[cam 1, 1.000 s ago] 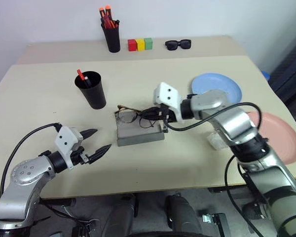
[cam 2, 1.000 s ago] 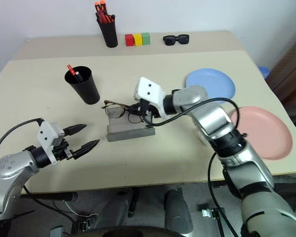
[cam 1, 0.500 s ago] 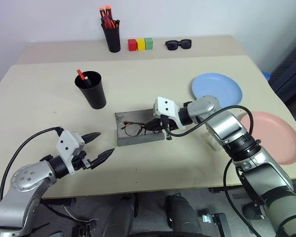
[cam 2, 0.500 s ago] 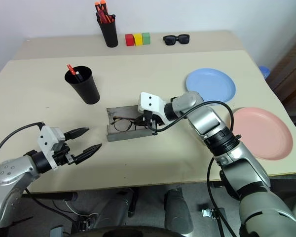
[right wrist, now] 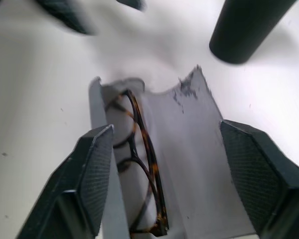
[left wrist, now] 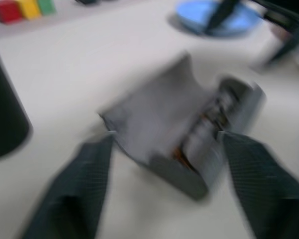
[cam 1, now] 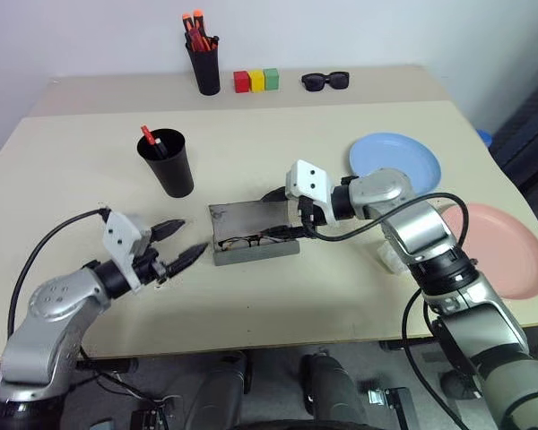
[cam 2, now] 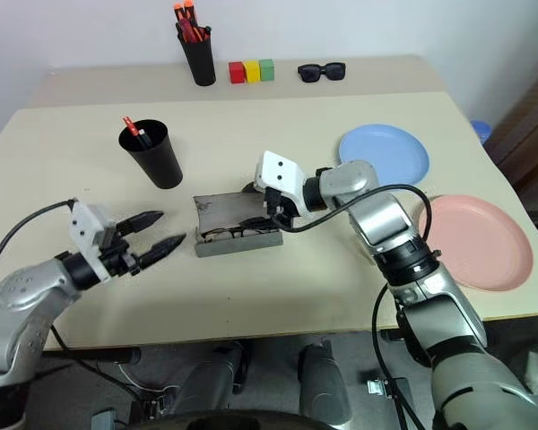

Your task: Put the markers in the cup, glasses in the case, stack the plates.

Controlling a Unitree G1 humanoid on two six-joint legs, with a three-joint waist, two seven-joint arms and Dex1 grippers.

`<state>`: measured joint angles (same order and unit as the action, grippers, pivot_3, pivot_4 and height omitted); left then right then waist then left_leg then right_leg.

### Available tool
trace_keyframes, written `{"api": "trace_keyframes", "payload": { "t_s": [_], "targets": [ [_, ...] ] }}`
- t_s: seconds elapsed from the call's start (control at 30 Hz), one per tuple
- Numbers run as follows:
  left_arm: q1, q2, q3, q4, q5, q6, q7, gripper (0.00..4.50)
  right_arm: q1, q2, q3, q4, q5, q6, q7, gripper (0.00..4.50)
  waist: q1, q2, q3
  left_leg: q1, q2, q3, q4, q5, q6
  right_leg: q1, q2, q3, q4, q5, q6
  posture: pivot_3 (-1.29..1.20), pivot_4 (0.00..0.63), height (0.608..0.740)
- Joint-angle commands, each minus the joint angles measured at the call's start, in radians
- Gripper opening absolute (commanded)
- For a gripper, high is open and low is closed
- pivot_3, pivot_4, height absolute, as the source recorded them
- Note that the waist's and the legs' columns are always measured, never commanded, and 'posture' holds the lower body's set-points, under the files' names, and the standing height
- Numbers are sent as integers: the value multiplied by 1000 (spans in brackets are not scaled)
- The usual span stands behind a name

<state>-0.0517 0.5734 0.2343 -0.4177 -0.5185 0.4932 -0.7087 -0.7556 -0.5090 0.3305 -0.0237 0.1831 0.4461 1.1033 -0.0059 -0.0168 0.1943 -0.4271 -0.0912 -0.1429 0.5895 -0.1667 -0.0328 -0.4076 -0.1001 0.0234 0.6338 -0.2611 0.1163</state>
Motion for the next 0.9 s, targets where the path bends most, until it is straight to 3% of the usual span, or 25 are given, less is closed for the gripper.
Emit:
{"api": "trace_keyframes", "payload": {
  "t_s": [0.03, 0.07, 0.27, 0.47, 0.67, 0.9],
  "targets": [
    [-130, -27, -67, 28, -7, 81, 72, 1490, 51, -37, -54, -121, 24, 9, -18, 3432, -2, 0, 0, 0, 0, 0, 1, 0, 0, 0, 0, 0, 0, 1, 2, 0, 150, 740],
    [-178, -36, -93, 54, 7, 112, 96, 979, 69, -45, -64, -142, 25, 16, -28, 3432, -1, 0, 0, 0, 0, 0, 1, 0, 0, 1, 0, 0, 0, 2, 3, 0, 150, 740],
    [-505, -153, -184, 298, 97, 223, 263, 979, 232, -135, -188, -297, 40, 97, -113, 3432, 2, -1, 0, 0, 0, 0, 2, 0, 0, 1, 1, 0, 0, 4, 7, 0, 150, 740],
    [-698, -155, -297, 538, 192, 341, 262, 979, 356, -198, -263, -410, 69, 120, -145, 3432, -12, -1, 0, 0, 0, 2, 2, 0, 0, 1, 1, 1, 0, 5, 9, 0, 150, 740],
    [-751, -131, -349, 621, 190, 423, 153, 979, 405, -229, -303, -442, 86, 124, -164, 3432, -6, -1, 0, 0, 0, 1, 2, 0, 0, 1, 1, 1, 0, 5, 9, 0, 150, 740],
    [-677, -38, -385, 495, 176, 409, 1, 979, 419, -238, -298, -421, 84, 97, -177, 3432, -8, -1, 0, 0, 1, 1, 2, 0, 0, 1, 1, 1, 0, 5, 9, 0, 150, 740]
  ]
}}
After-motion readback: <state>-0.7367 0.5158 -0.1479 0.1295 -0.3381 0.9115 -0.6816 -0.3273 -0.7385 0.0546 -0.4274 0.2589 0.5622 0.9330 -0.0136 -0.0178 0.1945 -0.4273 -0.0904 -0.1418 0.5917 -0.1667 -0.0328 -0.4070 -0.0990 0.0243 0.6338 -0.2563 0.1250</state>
